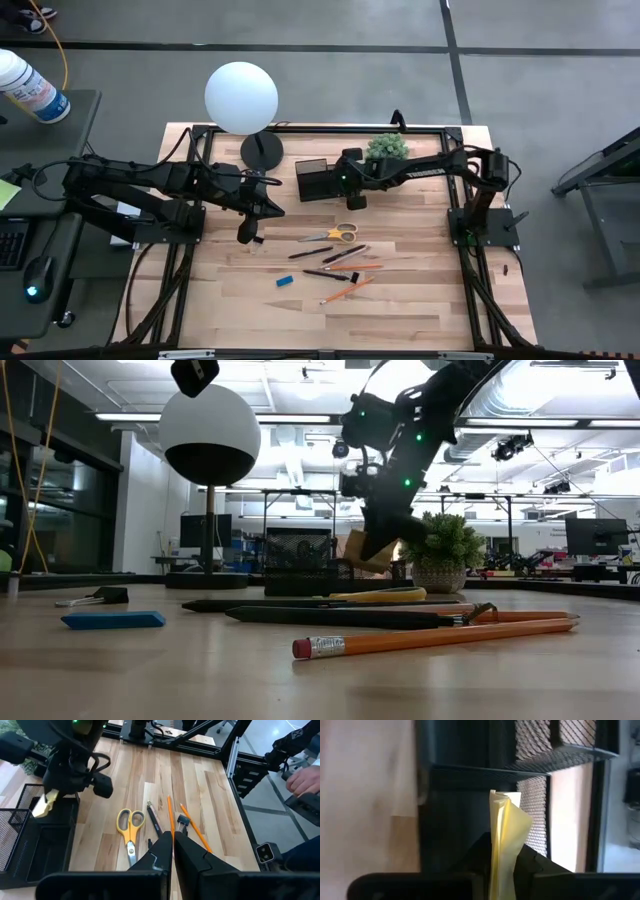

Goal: Pick and place office supplies into organizer
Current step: Put the sticky notes into the desk organizer

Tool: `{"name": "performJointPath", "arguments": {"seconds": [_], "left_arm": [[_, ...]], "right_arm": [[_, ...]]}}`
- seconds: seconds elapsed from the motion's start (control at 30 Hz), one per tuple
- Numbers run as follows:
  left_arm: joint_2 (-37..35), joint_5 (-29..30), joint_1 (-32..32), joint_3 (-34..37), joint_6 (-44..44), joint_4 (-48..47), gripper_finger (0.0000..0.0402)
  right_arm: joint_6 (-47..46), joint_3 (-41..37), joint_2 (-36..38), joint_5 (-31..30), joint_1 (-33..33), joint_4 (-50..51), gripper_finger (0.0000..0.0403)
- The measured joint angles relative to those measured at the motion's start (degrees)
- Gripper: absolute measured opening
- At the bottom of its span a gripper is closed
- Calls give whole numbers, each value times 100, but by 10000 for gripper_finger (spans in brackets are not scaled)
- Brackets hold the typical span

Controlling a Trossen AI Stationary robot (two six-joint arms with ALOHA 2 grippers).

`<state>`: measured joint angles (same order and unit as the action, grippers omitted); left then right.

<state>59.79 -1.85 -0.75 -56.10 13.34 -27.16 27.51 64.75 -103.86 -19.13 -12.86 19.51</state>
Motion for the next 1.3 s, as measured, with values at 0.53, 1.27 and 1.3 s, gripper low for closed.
{"name": "performJointPath", "arguments": {"seconds": [0.53,1.27,1.3], "left_arm": [[0,0,0,0,0,0,7],[0,-2,2,0,46,0,7],[0,-2,2,0,44,2,8]], "right_arm": [[-21,2,-19,138,-14,-225,43],[-46,2,-17,354,-181,-221,98],[-46,2,-18,372,-181,-221,102]]}}
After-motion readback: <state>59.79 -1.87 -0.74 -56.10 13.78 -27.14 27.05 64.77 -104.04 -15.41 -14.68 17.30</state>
